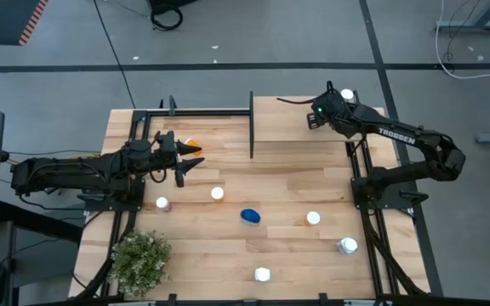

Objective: Pick and place medicine bottles onto shelf by color
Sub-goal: Put the white green pill bottle on the shelf, then put the bottom right orange pill bottle on the shelf

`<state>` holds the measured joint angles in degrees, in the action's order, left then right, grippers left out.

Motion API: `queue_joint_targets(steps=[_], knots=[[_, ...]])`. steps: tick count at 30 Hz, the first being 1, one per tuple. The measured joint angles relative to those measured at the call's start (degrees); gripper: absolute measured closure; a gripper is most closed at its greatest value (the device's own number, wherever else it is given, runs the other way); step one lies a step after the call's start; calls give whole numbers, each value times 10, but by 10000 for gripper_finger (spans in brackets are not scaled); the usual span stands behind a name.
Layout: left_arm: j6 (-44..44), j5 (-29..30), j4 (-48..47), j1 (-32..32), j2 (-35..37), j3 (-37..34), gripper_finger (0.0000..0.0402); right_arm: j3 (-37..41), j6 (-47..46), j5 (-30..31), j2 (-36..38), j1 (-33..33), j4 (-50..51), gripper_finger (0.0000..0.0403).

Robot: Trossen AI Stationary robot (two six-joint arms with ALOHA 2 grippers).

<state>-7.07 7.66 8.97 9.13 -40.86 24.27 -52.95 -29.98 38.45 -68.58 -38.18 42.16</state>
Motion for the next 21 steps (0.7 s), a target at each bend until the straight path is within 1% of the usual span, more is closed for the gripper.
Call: queue_joint_targets(steps=[3,11,15,21], knots=[[0,0,-2,0,0,0,214,0,0,12,2,-3,-2,120],[1,0,-4,0,0,0,220,0,0,-2,2,-1,-2,120],[1,0,-10,0,0,0,217,0,-1,-41,3,15,-2,120],[0,0,-21,0,0,0,219,0,-3,-108,4,78,5,120]])
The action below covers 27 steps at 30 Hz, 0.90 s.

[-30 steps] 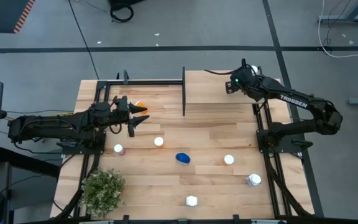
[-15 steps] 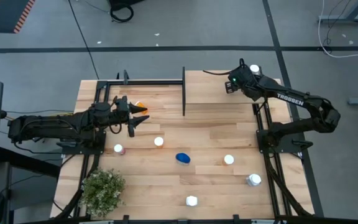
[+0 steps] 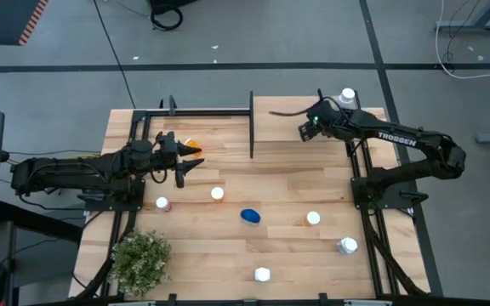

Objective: Pick and place medicine bottles onto shelf by color
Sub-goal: Put the bottom right orange pill bottle on the shelf

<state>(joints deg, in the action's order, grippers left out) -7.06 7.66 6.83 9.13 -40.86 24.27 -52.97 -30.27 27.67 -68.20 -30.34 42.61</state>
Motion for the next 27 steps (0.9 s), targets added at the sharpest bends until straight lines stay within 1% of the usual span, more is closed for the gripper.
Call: queue_joint_targets(steps=[6,13,21,24,27], knots=[[-1,0,-16,0,0,0,217,0,-15,-49,35,71,14,120],[-2,0,-18,0,0,0,220,0,-50,-73,98,178,14,120],[-3,0,-15,0,0,0,223,0,-83,-108,102,317,22,120],[-5,0,-15,0,0,0,223,0,-95,-109,102,363,50,120],[-16,0,-15,0,0,0,225,0,-125,-109,102,401,99,120]])
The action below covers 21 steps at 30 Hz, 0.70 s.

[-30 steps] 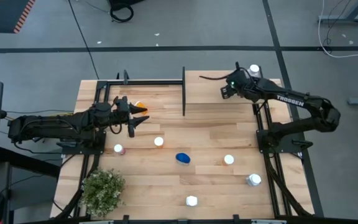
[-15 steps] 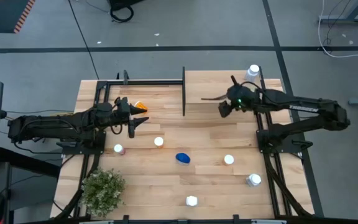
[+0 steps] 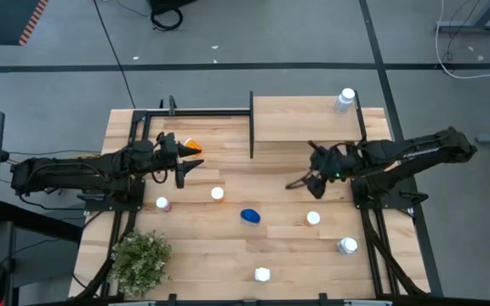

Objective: Pick and place medicine bottles onto shelf by color
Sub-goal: Put the bottom right orange pill bottle on the shelf

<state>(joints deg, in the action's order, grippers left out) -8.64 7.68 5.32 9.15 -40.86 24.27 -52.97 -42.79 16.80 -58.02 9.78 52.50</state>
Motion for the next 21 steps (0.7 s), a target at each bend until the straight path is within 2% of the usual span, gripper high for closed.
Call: queue_joint_targets(steps=[5,10,16,21], knots=[[-2,0,0,0,0,0,223,0,-63,-11,0,55,68,120],[-12,0,0,0,0,0,225,0,-117,-32,-11,100,83,111],[-12,0,-2,0,0,0,221,0,-149,-40,-71,152,88,97],[-12,0,-10,0,0,0,223,0,-173,-68,-107,185,89,87]])
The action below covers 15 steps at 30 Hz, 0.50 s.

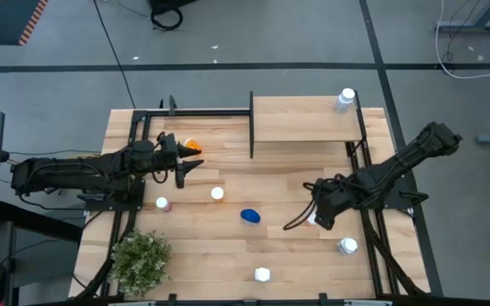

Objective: Pick and place medicine bottles onto shelf by color
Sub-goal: Put the bottom right orange pill bottle on the shelf

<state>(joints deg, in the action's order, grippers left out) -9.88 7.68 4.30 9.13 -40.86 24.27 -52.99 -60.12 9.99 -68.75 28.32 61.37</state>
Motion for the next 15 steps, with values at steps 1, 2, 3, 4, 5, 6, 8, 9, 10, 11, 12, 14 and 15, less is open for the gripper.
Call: queue_joint_targets(steps=[1,2,3,4,5,6,8,9,10,11,12,14,15], knots=[[0,0,0,0,0,0,224,0,-11,-3,-1,7,0,86],[0,0,0,0,0,0,225,0,-23,-4,-1,13,0,85],[0,0,0,0,0,0,225,0,-35,-4,0,20,0,84],[0,0,0,0,0,0,224,0,-45,0,0,25,0,84],[-2,0,0,0,0,0,224,0,-56,6,0,32,0,83],[-5,0,0,0,0,0,223,0,-67,13,-1,37,0,83],[-16,0,0,0,0,0,223,0,-82,25,-5,48,0,83],[-20,0,0,0,0,0,224,0,-83,31,-8,54,0,83],[-26,0,0,0,0,0,225,0,-83,36,-10,58,-1,83],[-31,0,-1,-1,0,0,226,0,-83,39,-14,62,-1,83],[-35,0,-1,-2,0,0,227,0,-83,41,-19,65,-2,84],[-41,0,-1,-8,0,0,227,0,-83,41,-31,69,-5,83],[-42,0,0,-12,0,0,227,0,-83,41,-38,70,-7,83]])
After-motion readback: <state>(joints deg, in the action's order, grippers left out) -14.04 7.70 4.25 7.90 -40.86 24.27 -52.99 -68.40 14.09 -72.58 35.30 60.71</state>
